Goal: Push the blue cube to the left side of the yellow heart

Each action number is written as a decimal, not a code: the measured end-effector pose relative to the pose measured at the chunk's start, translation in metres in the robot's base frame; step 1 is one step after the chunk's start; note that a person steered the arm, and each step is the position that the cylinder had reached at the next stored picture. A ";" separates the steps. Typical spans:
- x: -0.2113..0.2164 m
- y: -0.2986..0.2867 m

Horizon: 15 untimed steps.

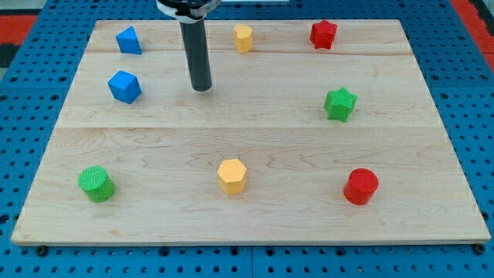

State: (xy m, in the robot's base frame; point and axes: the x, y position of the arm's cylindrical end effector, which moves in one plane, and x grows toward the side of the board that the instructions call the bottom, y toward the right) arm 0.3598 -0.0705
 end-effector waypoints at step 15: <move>-0.076 -0.041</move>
State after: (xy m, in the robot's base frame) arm 0.2838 -0.1113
